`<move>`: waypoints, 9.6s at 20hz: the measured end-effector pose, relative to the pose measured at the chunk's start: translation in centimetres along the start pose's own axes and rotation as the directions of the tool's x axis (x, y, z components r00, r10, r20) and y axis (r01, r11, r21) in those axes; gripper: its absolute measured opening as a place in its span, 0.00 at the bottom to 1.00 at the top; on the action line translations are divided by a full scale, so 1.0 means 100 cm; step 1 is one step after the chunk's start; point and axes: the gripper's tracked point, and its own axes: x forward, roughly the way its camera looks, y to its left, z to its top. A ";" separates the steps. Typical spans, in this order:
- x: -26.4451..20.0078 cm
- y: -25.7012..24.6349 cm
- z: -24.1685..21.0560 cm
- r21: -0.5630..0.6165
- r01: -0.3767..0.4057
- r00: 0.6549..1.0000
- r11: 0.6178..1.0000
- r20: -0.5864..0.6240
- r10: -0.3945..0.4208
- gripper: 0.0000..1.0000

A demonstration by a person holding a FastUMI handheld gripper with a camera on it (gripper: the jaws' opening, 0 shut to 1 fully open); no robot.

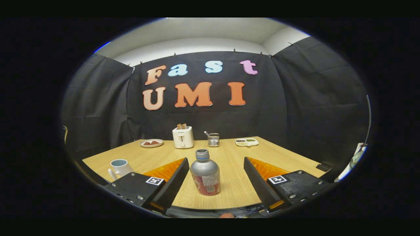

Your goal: Take the bottle from table, then pour the juice into the cup, finally place the bottle on the coaster

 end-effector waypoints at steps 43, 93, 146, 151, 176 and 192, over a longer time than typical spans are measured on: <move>0.064 0.050 -0.077 0.023 -0.067 0.983 0.997 -0.171 0.070 0.77; 0.081 0.198 -0.044 -0.990 -0.003 1.000 0.141 0.000 0.019 0.76; 0.085 0.233 -0.029 -0.948 0.045 0.994 -0.314 0.010 0.112 0.76; 0.084 0.234 -0.030 -0.944 0.037 0.993 -0.327 -0.001 0.115 0.76; 0.082 0.239 -0.023 -0.875 0.076 0.991 -0.479 0.015 0.130 0.76; 0.080 0.243 -0.024 -0.838 0.075 0.990 -0.540 -0.002 0.141 0.76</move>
